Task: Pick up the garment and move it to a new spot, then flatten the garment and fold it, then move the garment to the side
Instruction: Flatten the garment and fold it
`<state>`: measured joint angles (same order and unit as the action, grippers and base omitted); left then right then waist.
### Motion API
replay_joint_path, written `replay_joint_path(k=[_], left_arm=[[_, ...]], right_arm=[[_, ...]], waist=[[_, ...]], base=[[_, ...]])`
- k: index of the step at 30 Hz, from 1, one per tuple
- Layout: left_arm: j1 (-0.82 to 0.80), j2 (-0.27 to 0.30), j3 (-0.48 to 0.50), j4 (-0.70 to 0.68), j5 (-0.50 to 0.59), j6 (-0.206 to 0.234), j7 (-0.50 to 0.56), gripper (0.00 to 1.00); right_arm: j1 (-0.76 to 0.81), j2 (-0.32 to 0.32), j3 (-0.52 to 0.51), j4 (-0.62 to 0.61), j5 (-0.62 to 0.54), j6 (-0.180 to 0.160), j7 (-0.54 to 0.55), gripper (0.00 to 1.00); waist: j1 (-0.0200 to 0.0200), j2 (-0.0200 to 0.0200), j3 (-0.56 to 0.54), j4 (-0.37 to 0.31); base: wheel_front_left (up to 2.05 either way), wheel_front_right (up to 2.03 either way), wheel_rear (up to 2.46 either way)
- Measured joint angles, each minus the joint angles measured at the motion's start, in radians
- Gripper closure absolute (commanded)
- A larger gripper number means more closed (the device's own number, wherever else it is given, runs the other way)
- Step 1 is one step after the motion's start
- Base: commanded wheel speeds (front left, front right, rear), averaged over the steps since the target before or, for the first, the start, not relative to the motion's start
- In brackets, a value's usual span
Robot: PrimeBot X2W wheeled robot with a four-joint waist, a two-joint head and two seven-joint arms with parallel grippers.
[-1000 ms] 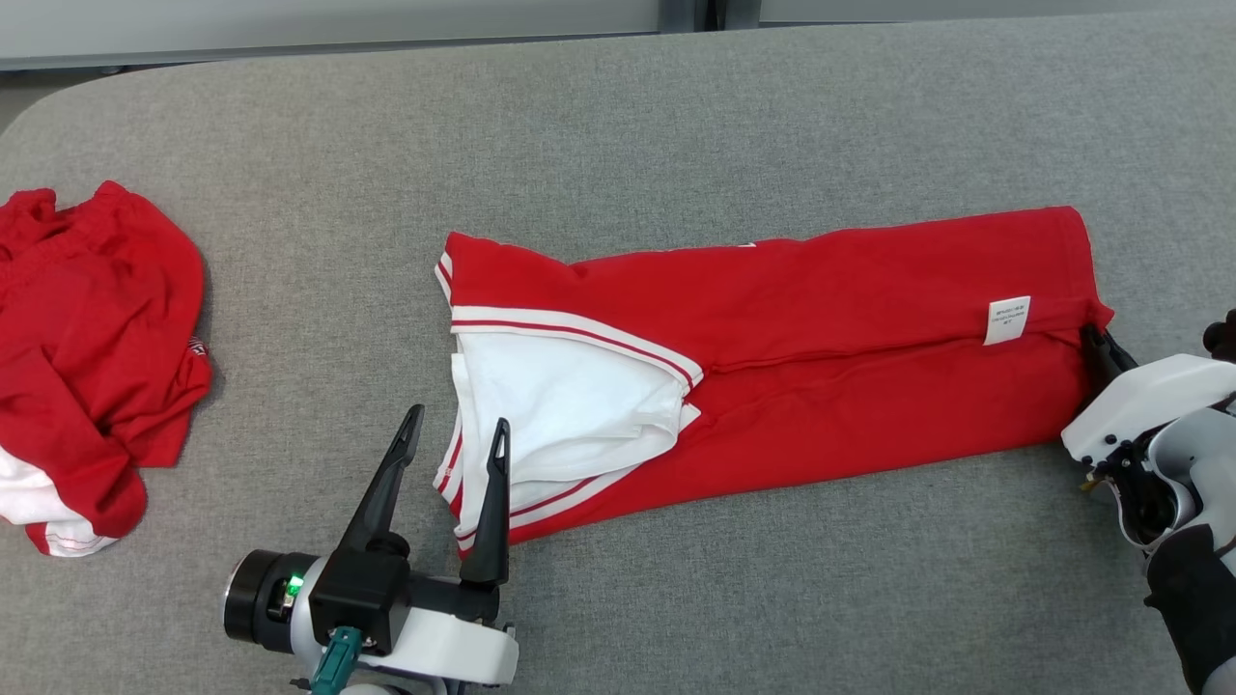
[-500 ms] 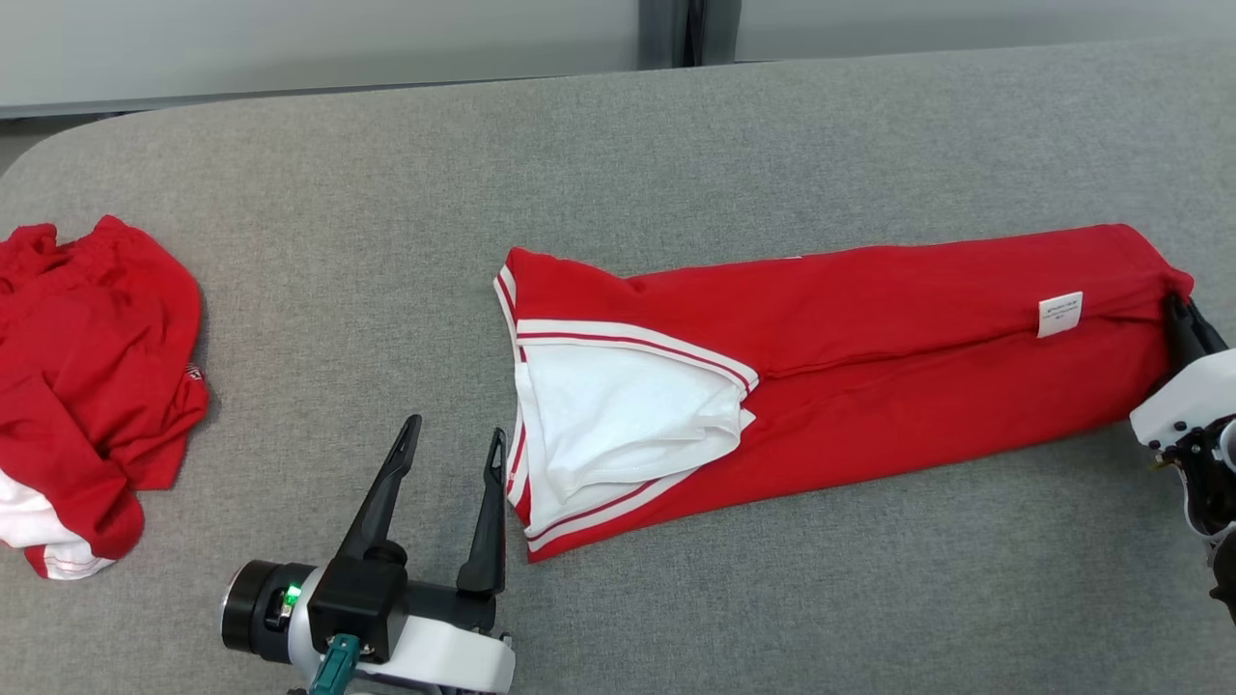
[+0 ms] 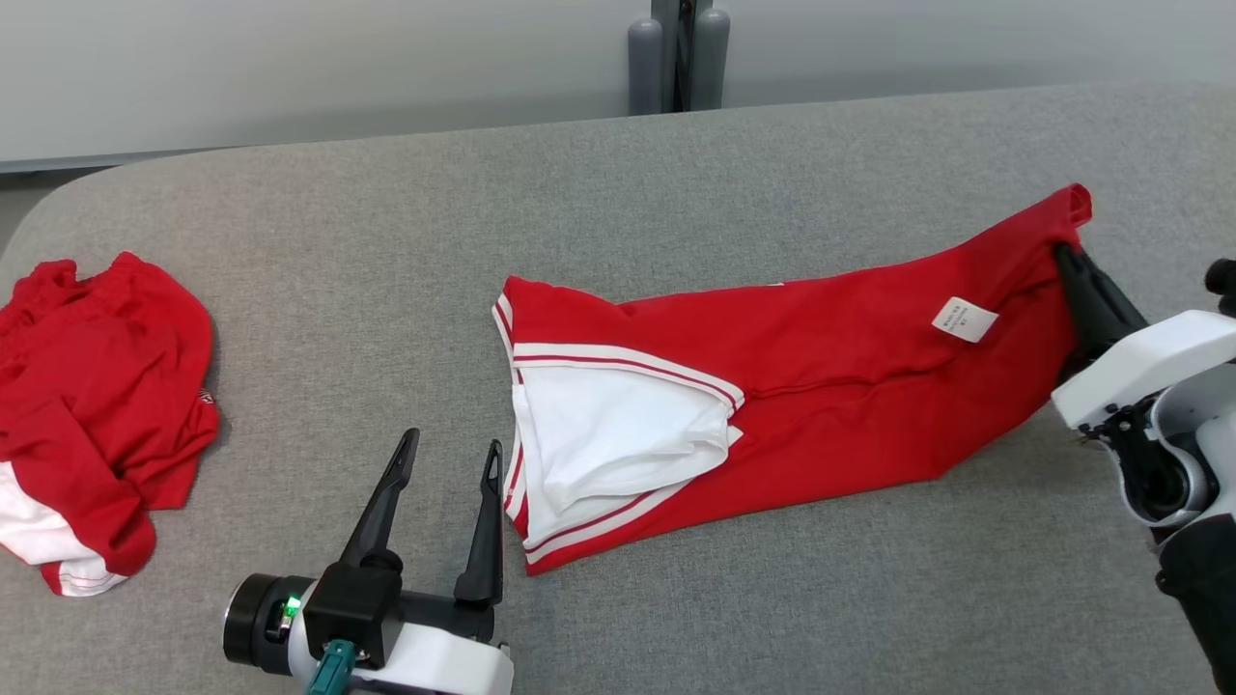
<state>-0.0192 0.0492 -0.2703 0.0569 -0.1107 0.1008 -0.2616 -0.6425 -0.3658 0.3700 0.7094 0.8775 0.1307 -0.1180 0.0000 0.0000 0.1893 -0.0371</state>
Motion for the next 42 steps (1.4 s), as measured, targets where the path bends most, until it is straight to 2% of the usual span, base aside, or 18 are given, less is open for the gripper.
replay_joint_path(k=[7, 10, 14, 22, 28, 36, 42], left_arm=[[0.012, 0.000, -0.013, -0.008, -0.018, 0.009, 0.000, 0.00], [0.015, 0.000, -0.020, -0.009, -0.024, 0.012, 0.000, 0.00], [0.020, 0.000, -0.026, -0.012, -0.030, 0.015, 0.000, 0.00], [0.034, 0.000, -0.039, -0.005, -0.041, 0.015, 0.000, 0.00], [0.041, 0.000, -0.053, 0.005, -0.045, 0.012, 0.000, 0.00], [0.051, 0.000, -0.064, 0.016, -0.048, 0.007, 0.000, 0.00], [0.051, 0.000, -0.073, 0.019, -0.051, 0.006, 0.000, 0.00]], right_arm=[[0.056, 0.039, 0.042, -0.188, 0.025, 0.000, 0.069, 1.00], [0.072, 0.057, 0.051, -0.235, -0.004, 0.000, 0.091, 1.00], [0.097, 0.115, 0.054, -0.270, -0.043, 0.000, 0.129, 1.00], [0.137, 0.229, 0.026, -0.260, -0.124, 0.000, 0.170, 1.00], [0.142, 0.291, 0.022, -0.229, -0.159, 0.000, 0.180, 1.00], [0.141, 0.314, 0.026, -0.152, -0.162, 0.000, 0.179, 1.00], [0.133, 0.317, 0.098, -0.092, -0.073, 0.000, 0.153, 1.00]], waist=[[0.0000, 0.0000, -0.029, 0.023], [0.0000, 0.0000, -0.040, 0.042], [0.0000, 0.0000, -0.055, 0.073], [0.0000, 0.0000, -0.079, 0.152], [0.0000, 0.0000, -0.090, 0.207], [0.0000, 0.0000, -0.099, 0.254], [0.0000, 0.0000, -0.097, 0.273]], base=[[0.00, 0.00, 0.00], [0.00, 0.00, 0.00], [0.00, 0.00, 0.00], [0.00, 0.00, 0.00], [0.00, 0.00, 0.00], [0.00, 0.00, 0.00], [0.00, 0.00, 0.00]])
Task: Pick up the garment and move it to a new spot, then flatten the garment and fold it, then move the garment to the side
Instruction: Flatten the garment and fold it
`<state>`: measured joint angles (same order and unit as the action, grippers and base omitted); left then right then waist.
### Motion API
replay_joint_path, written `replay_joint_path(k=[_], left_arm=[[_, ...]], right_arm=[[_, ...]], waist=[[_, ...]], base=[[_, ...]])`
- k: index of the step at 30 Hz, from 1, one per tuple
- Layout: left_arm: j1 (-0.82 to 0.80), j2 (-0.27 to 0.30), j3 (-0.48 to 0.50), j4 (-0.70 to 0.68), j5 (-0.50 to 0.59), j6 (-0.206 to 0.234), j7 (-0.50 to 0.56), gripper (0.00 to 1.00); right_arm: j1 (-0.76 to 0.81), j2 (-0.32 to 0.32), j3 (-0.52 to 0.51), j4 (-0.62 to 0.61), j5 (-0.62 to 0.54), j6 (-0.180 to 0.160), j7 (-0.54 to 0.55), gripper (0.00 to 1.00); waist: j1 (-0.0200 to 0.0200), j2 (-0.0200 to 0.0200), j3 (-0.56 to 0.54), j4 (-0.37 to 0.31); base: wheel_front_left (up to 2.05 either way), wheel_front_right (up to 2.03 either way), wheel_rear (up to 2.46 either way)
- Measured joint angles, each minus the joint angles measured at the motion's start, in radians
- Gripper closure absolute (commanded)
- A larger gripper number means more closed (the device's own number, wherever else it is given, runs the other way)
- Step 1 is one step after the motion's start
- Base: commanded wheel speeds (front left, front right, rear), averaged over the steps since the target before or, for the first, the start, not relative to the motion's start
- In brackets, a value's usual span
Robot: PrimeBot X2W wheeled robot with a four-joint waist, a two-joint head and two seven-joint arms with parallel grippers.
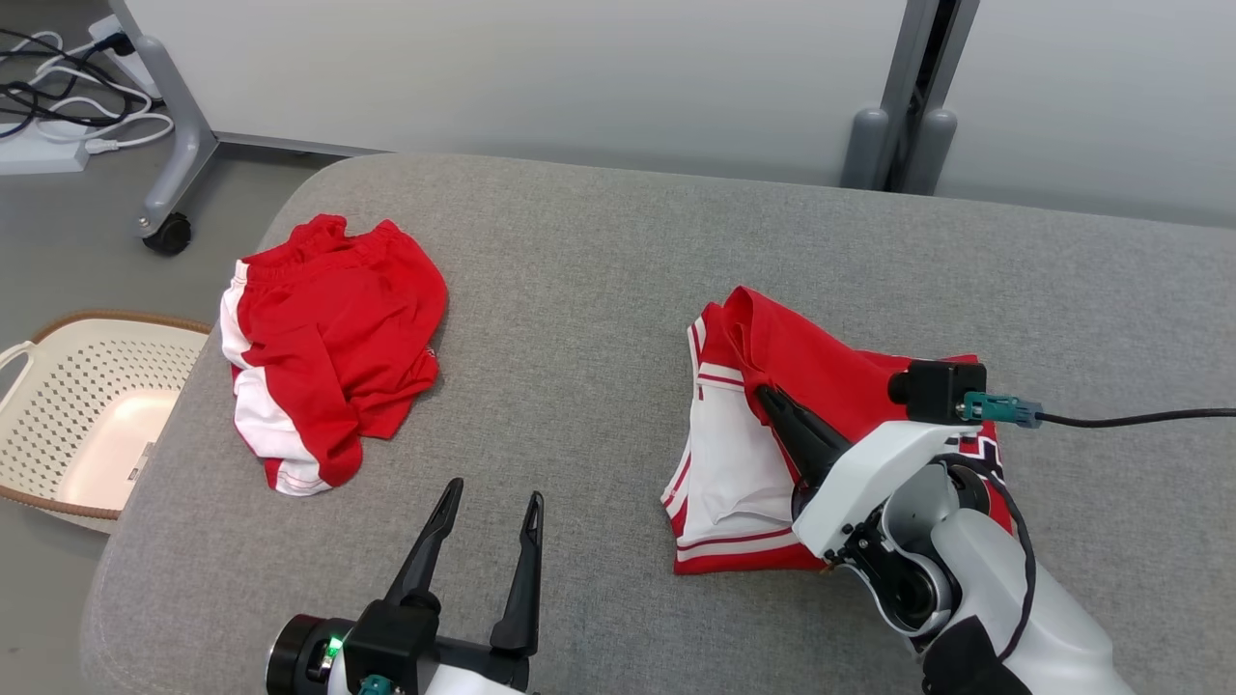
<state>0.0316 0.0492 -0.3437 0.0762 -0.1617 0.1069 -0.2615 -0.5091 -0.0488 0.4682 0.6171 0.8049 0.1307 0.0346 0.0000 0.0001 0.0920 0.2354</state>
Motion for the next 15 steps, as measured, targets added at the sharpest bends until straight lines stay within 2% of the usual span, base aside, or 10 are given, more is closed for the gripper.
replay_joint_path(k=[15], left_arm=[[-0.016, 0.000, -0.026, 0.018, -0.004, -0.002, 0.000, 0.00]], right_arm=[[-0.101, 0.000, 0.162, 0.202, 0.160, 0.000, -0.109, 1.00]], waist=[[0.0000, 0.0000, 0.014, 0.039]], base=[[0.00, 0.00, 0.00]])
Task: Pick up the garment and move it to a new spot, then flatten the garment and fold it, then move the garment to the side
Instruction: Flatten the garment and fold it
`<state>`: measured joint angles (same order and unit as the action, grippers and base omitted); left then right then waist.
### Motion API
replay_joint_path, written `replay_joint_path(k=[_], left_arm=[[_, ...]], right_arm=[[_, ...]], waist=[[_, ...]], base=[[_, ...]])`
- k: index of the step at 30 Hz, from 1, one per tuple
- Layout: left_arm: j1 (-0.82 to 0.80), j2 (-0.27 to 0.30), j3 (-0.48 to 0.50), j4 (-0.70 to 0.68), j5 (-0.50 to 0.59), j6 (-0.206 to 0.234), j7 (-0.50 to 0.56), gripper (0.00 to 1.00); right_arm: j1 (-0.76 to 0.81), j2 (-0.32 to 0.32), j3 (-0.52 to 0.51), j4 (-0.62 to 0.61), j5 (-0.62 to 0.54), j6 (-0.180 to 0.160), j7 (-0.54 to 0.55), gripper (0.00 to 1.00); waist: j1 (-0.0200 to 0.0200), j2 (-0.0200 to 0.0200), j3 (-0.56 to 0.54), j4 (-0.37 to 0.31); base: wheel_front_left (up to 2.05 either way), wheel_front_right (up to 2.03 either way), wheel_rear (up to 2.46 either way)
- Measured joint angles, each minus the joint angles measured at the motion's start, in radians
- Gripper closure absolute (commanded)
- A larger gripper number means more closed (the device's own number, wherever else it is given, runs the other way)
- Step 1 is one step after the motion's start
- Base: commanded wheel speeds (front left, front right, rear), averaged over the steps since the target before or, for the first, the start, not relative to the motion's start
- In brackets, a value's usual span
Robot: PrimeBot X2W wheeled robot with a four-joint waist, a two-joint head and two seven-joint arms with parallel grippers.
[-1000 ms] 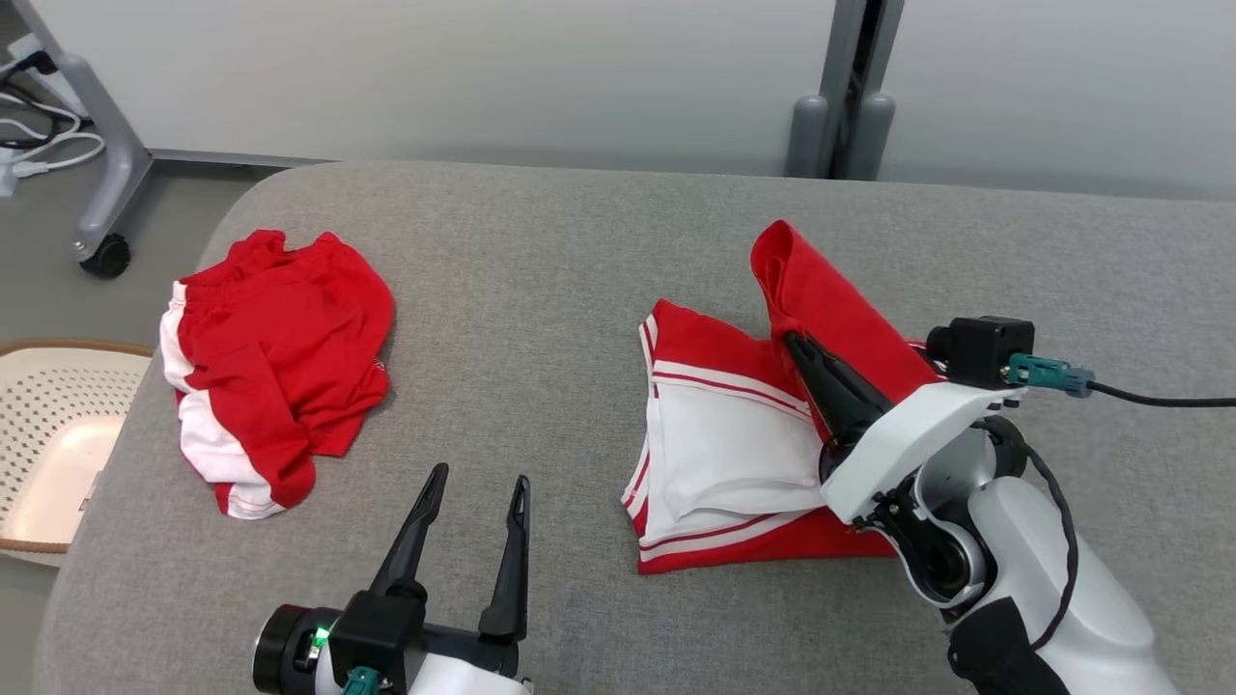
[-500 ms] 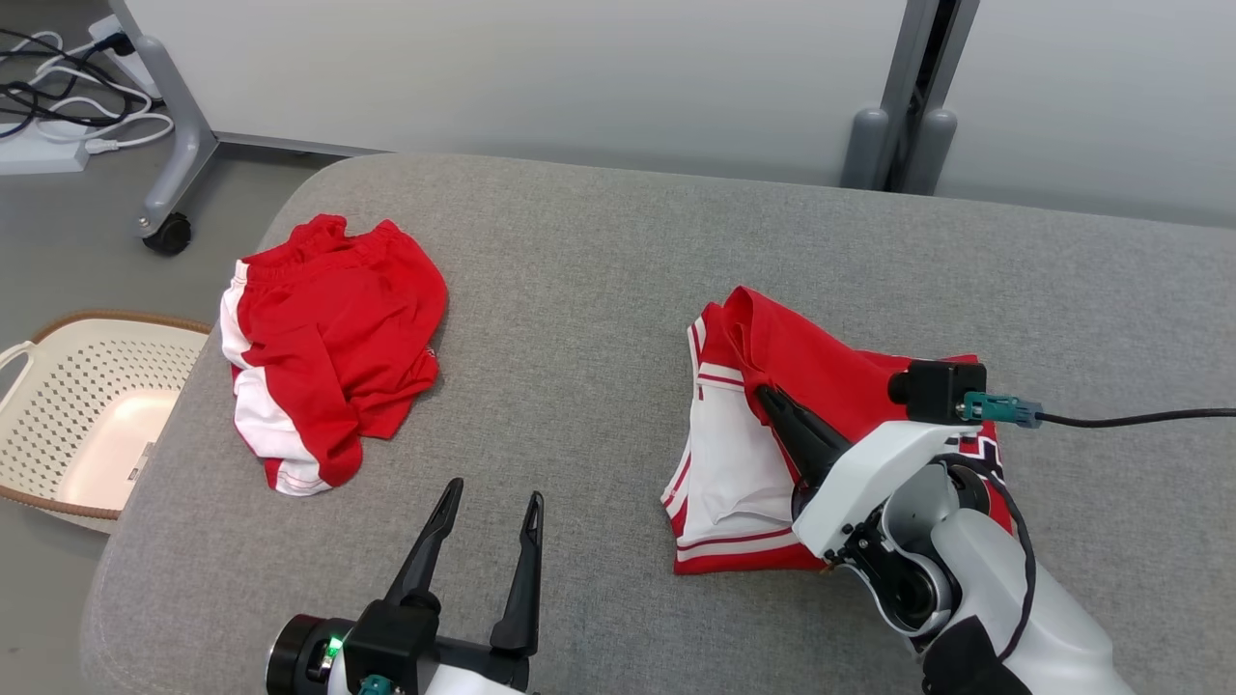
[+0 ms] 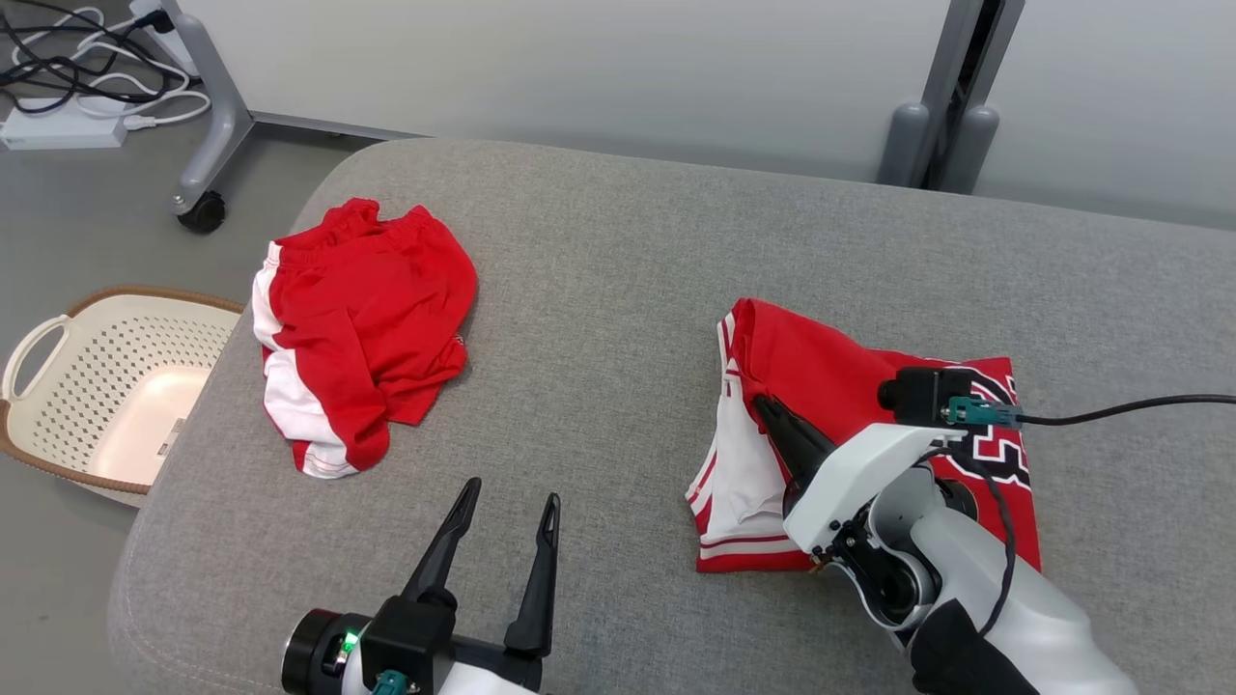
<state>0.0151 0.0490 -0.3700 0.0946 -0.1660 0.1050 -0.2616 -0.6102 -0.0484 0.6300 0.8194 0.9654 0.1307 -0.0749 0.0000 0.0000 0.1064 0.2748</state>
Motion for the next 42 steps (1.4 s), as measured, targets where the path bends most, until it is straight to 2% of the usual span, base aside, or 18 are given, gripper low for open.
replay_joint_path(k=[4, 6, 7, 8, 9, 12, 17, 21, 26, 32, 36, 42], left_arm=[[-0.001, 0.000, -0.003, 0.007, 0.000, -0.006, 0.000, 0.00], [-0.001, 0.000, -0.003, 0.010, 0.000, -0.007, 0.000, 0.00], [-0.001, 0.000, -0.003, 0.011, 0.000, -0.007, 0.000, 0.00], [-0.001, 0.000, -0.003, 0.011, 0.000, -0.007, 0.000, 0.00], [0.000, 0.000, -0.003, 0.011, 0.000, -0.007, 0.000, 0.00], [0.010, 0.000, 0.001, 0.013, 0.001, -0.007, 0.000, 0.00], [0.021, 0.000, 0.011, 0.017, 0.006, -0.006, 0.000, 0.00], [0.021, 0.000, 0.020, 0.012, 0.009, -0.008, 0.000, 0.00], [0.022, 0.000, 0.040, -0.002, 0.015, -0.008, 0.000, 0.00], [0.021, 0.000, 0.082, -0.010, -0.003, -0.001, 0.000, 0.00], [0.015, 0.000, 0.103, -0.014, -0.060, 0.002, 0.000, 0.00], [0.013, 0.000, 0.135, -0.014, -0.083, 0.012, 0.000, 0.00]], right_arm=[[-0.023, 0.000, 0.054, 0.041, 0.061, 0.000, -0.020, 1.00], [-0.029, 0.000, 0.079, 0.057, 0.095, 0.000, -0.030, 0.76], [-0.032, -0.001, 0.094, 0.059, 0.113, 0.000, -0.031, 0.62], [-0.034, -0.001, 0.106, 0.059, 0.132, 0.000, -0.037, 0.42], [-0.037, -0.001, 0.119, 0.058, 0.151, 0.000, -0.045, 0.00], [-0.049, 0.001, 0.157, 0.059, 0.199, 0.000, -0.086, 0.00], [-0.077, 0.002, 0.165, 0.075, 0.229, 0.000, -0.124, 0.00], [-0.100, -0.004, 0.142, 0.104, 0.203, 0.000, -0.160, 0.00], [-0.098, -0.051, 0.113, 0.106, 0.134, 0.000, -0.182, 0.00], [-0.068, -0.100, 0.013, 0.049, -0.005, 0.000, -0.185, 0.00], [0.007, -0.118, -0.097, -0.046, -0.130, 0.000, -0.187, 0.00], [0.156, -0.124, -0.238, -0.212, -0.324, 0.000, -0.187, 0.00]], waist=[[0.0000, 0.0000, -0.003, 0.008], [0.0000, 0.0000, -0.008, 0.010], [0.0000, 0.0000, -0.010, 0.011], [0.0000, 0.0000, -0.013, 0.011], [0.0000, 0.0000, -0.016, 0.011], [0.0000, 0.0000, -0.026, -0.002], [0.0001, 0.0000, -0.035, -0.041], [0.0000, 0.0000, -0.042, -0.084], [0.0000, 0.0000, -0.047, -0.146], [0.0000, 0.0000, -0.047, -0.230], [0.0000, 0.0000, -0.045, -0.272], [0.0000, 0.0000, -0.048, -0.315]], base=[[0.00, 0.00, 0.00], [0.00, 0.00, 0.00], [0.00, 0.00, 0.00], [0.00, 0.00, 0.00], [0.00, 0.00, 0.00], [0.00, 0.00, 0.00], [0.00, 0.00, 0.00], [0.00, 0.00, 0.00], [0.00, 0.00, 0.00], [0.00, 0.00, 0.00], [0.00, 0.00, 0.00], [0.00, 0.00, 0.00]])
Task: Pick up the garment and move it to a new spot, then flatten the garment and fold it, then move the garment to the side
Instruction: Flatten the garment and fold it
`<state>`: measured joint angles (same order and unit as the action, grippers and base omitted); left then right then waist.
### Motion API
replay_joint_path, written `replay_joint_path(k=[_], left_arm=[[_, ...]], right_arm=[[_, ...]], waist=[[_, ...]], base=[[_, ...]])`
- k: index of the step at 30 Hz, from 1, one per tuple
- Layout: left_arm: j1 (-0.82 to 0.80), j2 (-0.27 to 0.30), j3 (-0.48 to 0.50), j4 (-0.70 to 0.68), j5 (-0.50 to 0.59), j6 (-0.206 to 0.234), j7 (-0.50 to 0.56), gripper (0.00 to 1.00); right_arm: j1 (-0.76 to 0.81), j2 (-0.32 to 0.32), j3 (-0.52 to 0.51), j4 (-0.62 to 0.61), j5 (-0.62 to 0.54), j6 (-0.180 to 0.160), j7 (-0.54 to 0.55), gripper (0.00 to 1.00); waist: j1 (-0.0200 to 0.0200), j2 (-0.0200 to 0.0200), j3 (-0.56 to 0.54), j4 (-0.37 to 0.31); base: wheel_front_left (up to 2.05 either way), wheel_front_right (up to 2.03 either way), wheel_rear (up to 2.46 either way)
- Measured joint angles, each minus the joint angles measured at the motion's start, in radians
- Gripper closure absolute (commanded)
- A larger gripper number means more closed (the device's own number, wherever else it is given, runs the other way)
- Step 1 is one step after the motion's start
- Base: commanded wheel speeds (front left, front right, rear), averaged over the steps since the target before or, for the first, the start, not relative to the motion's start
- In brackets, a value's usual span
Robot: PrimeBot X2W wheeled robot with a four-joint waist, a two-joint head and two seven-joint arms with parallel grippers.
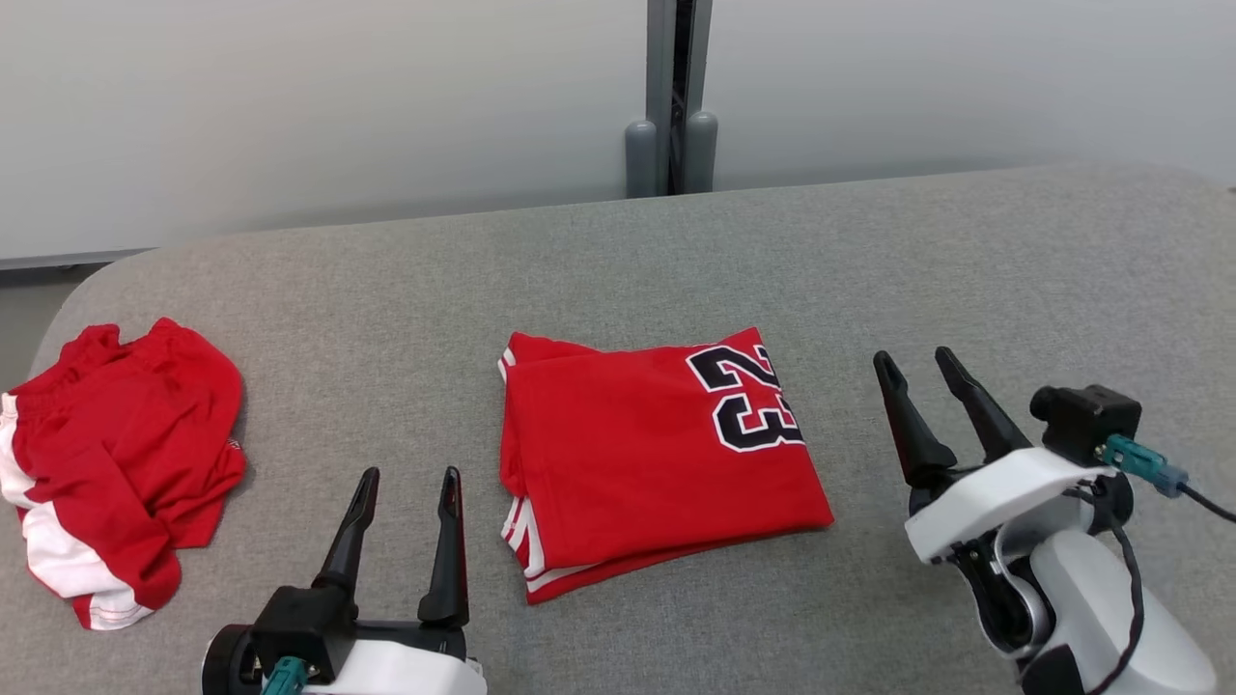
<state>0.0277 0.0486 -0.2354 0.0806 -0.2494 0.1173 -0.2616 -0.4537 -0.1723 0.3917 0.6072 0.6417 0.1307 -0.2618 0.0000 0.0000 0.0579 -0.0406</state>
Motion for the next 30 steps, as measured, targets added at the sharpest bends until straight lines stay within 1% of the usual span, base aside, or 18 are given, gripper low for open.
replay_joint_path(k=[3, 7, 11, 14, 22, 30], left_arm=[[0.009, 0.000, 0.018, -0.001, -0.018, 0.009, 0.000, 0.00], [0.030, 0.000, 0.028, 0.000, -0.034, 0.016, 0.000, 0.00], [0.047, 0.000, 0.044, -0.004, -0.047, 0.026, 0.000, 0.00], [0.053, 0.000, 0.055, -0.004, -0.053, 0.030, 0.000, 0.00], [0.085, 0.000, 0.082, -0.032, -0.020, 0.033, 0.000, 0.00], [0.125, 0.000, 0.084, -0.042, 0.005, 0.041, 0.000, 0.00]], right_arm=[[0.076, 0.003, -0.062, -0.087, -0.101, 0.000, 0.000, 0.00], [0.177, 0.014, -0.108, -0.203, -0.210, 0.000, 0.000, 0.00], [0.261, 0.023, -0.148, -0.309, -0.286, 0.000, 0.000, 0.00], [0.318, 0.032, -0.169, -0.367, -0.320, 0.000, 0.000, 0.00], [0.422, 0.055, -0.205, -0.460, -0.381, 0.000, 0.000, 0.00], [0.472, 0.074, -0.211, -0.474, -0.411, 0.000, 0.000, 0.00]], waist=[[0.0000, 0.0000, -0.013, -0.011], [0.0000, 0.0000, -0.038, -0.019], [0.0000, 0.0000, -0.058, -0.022], [0.0000, 0.0000, -0.071, -0.020], [0.0000, 0.0000, -0.096, -0.015], [0.0000, 0.0000, -0.108, -0.008]], base=[[0.00, 0.00, 0.00], [0.00, 0.00, 0.00], [0.00, 0.00, 0.00], [0.00, 0.00, 0.00], [0.00, 0.00, 0.00], [0.00, 0.00, 0.00]])
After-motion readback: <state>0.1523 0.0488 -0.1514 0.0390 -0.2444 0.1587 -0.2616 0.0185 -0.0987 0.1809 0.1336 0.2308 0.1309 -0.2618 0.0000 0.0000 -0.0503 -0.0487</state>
